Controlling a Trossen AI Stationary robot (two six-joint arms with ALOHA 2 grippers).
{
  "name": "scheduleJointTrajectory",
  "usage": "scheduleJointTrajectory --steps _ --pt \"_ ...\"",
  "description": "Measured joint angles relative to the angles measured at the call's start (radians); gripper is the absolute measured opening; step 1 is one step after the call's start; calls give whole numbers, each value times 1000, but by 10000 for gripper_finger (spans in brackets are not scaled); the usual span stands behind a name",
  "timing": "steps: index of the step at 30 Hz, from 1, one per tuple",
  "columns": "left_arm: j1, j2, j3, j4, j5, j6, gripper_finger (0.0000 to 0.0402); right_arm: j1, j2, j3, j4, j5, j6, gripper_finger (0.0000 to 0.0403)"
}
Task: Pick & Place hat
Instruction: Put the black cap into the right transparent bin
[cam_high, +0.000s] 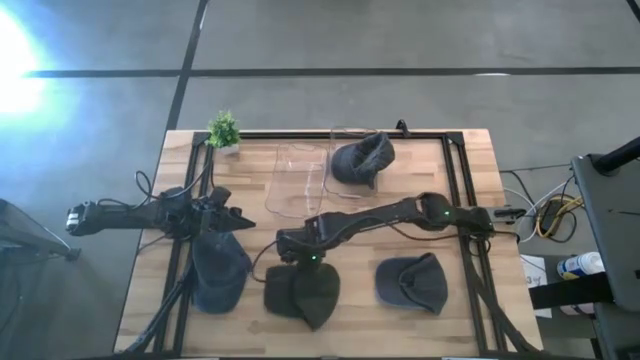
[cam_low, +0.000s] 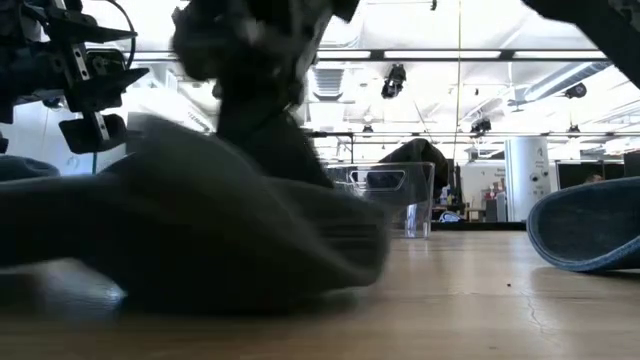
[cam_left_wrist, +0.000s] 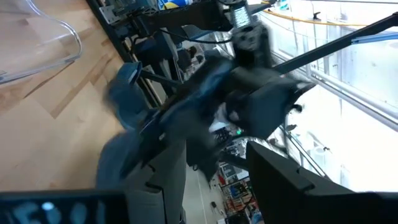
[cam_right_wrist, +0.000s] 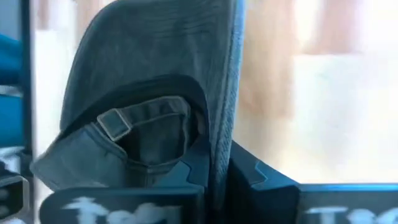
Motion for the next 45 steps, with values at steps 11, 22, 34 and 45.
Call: scheduleJointTrajectory --steps 11,22,34,45 --pt "0 0 0 0 -11 -37 161 34 -399 -3 -329 693 4 14" --pt "0 0 0 1 -249 -47 161 -285 -646 -174 -128 1073 -494 14" --pt "0 0 0 8 -475 -47 161 -554 -779 -660 490 833 -1296 13" --pt "0 0 0 0 -560 -46 161 -485 -871 -1009 583 788 -1478 19"
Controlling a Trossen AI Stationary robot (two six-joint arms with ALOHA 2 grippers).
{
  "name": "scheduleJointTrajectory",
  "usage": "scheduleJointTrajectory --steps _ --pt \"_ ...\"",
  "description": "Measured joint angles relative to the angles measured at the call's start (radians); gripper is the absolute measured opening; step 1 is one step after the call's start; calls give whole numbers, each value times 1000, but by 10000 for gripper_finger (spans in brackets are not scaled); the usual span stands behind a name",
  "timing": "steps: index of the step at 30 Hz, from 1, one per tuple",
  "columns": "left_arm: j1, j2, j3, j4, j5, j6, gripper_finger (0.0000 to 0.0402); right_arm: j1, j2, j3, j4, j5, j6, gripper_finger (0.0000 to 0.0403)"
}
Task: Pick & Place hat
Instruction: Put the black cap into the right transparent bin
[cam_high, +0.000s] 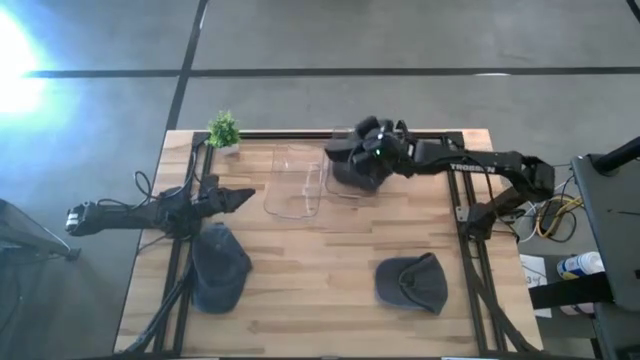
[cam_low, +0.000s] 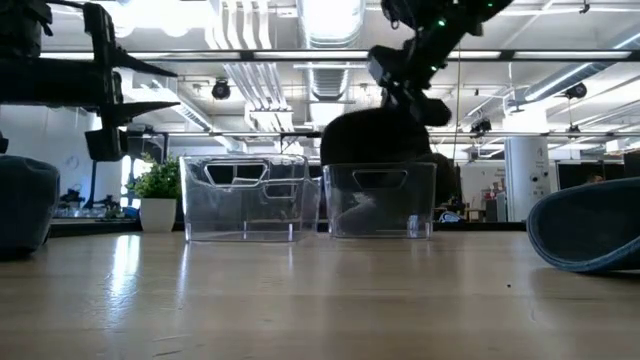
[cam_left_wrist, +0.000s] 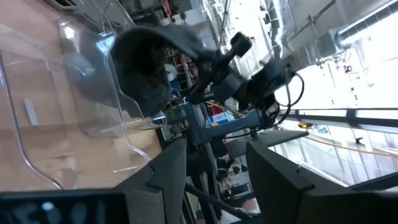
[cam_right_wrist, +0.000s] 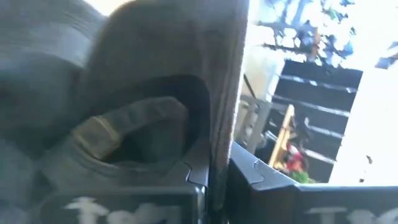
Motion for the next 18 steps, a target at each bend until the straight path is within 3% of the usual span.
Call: scheduleJointTrajectory --steps 8,14,18 --pt "0 1 0 0 -35 2 161 70 -81 -201 -12 -38 25 47" --pt "0 1 0 0 -35 -28 161 100 -72 -264 -76 -89 91 65" --pt "0 1 0 1 -35 -52 161 117 -76 -289 -85 -63 112 79"
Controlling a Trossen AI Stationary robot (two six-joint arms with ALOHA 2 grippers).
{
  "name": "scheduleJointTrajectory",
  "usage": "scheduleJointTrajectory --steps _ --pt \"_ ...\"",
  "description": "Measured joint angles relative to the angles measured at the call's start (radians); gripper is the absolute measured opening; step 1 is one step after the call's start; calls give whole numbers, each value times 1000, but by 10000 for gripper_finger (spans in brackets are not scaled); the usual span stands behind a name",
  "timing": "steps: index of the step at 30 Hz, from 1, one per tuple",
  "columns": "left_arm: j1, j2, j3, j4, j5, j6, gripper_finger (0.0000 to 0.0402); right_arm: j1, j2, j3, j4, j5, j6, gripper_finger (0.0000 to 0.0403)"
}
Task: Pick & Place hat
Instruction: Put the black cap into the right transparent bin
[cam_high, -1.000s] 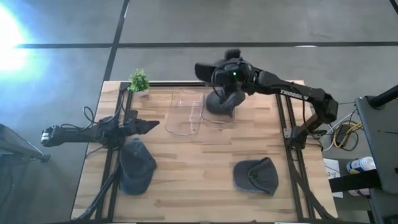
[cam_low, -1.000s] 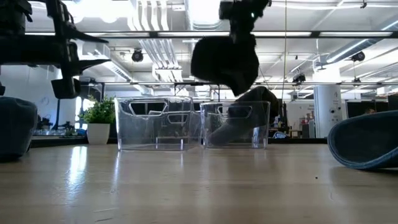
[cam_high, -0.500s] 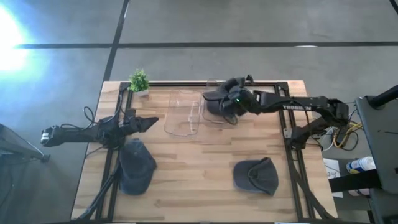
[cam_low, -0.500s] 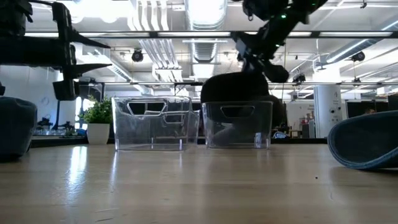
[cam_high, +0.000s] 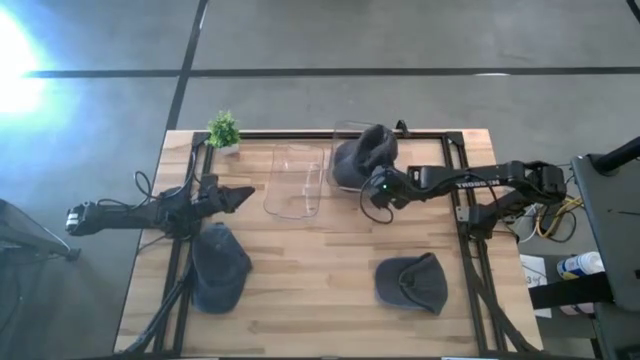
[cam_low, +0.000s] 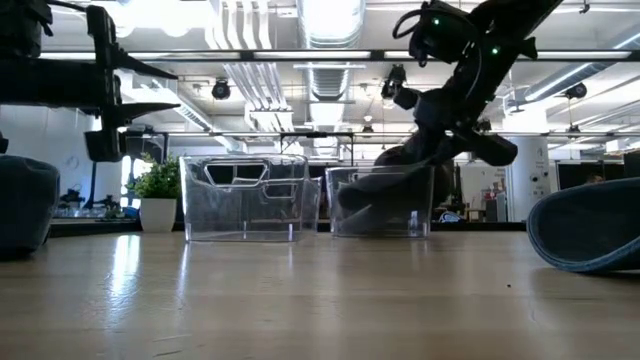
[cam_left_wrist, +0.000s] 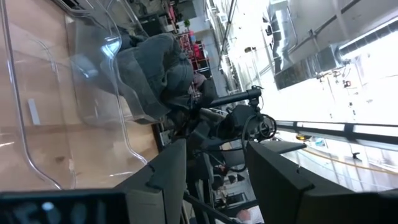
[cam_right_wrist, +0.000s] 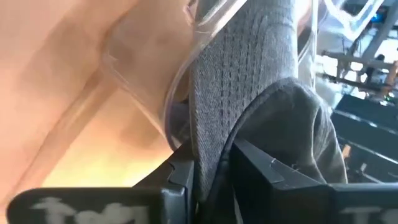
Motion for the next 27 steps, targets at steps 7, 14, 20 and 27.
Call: scheduleJointTrajectory --steps 7,14,20,27 --pt "0 0 0 0 0 -11 161 20 -55 3 25 10 82 104" --pt "0 1 18 14 2 -6 161 51 -80 14 20 1 158 134" --pt "0 18 68 23 12 41 161 85 -54 12 -32 13 185 156" --pt "-5 129 172 24 62 142 155 151 -55 12 -36 77 288 167"
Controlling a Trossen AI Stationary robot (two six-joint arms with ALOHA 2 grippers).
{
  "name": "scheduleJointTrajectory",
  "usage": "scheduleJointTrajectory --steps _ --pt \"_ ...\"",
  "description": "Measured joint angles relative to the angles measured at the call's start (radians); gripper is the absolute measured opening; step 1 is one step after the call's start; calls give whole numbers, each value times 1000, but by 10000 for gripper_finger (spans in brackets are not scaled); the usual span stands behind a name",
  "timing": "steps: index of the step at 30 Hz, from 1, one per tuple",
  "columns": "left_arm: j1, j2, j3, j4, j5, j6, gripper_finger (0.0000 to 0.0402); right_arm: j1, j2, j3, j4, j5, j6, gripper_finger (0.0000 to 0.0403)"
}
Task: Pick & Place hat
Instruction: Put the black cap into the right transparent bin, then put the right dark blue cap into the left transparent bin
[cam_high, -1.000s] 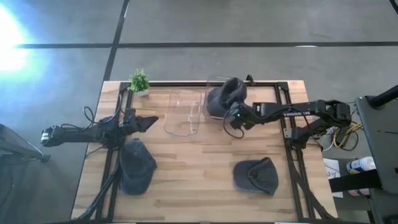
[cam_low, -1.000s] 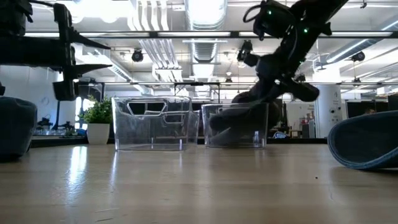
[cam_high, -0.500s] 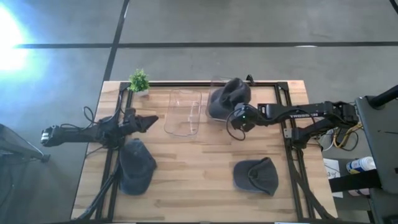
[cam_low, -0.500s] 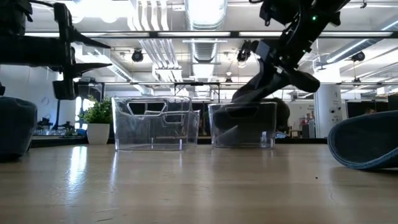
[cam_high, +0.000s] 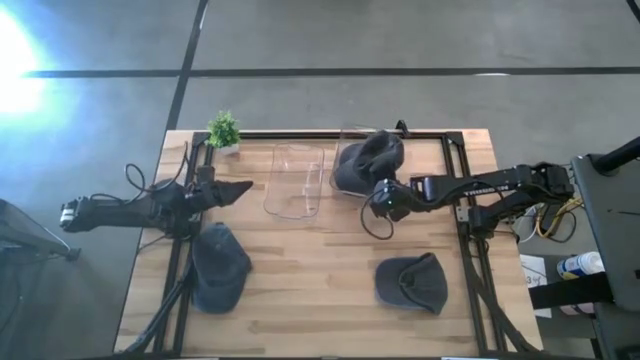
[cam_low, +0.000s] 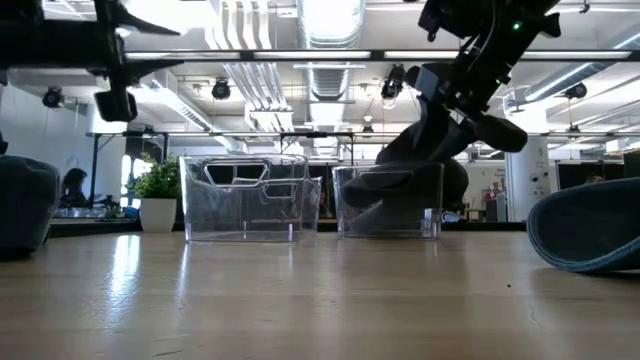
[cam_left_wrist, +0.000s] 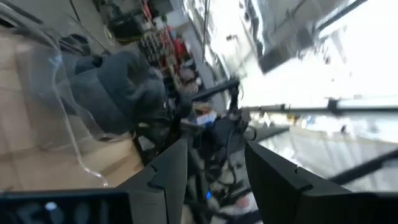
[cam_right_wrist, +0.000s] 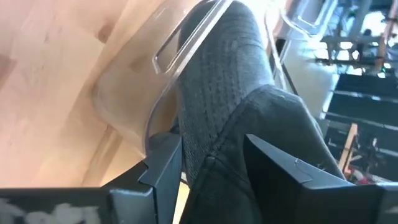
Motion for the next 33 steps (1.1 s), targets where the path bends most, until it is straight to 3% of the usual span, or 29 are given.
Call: scheduleJointTrajectory --steps 5,10,14,18,22,26,30,33 --pt "-12 139 92 -75 100 96 144 51 -10 0 0 45 85 165" --pt "-12 248 239 -394 268 154 131 117 -30 35 -14 111 213 164" --pt "-12 312 357 -621 286 246 124 127 -39 87 -28 113 329 164" --pt "-18 365 454 -643 286 334 123 140 -32 167 -140 97 521 164" --pt "-25 412 519 -641 289 404 123 153 -11 230 -389 -151 857 164" --pt "-25 451 539 -639 308 430 123 171 -13 199 -459 -421 1083 164" --pt "-25 479 534 -628 322 438 123 211 -11 137 -475 -562 1174 164" --pt "-26 504 532 -632 349 451 123 250 -1 105 -470 -596 1206 164"
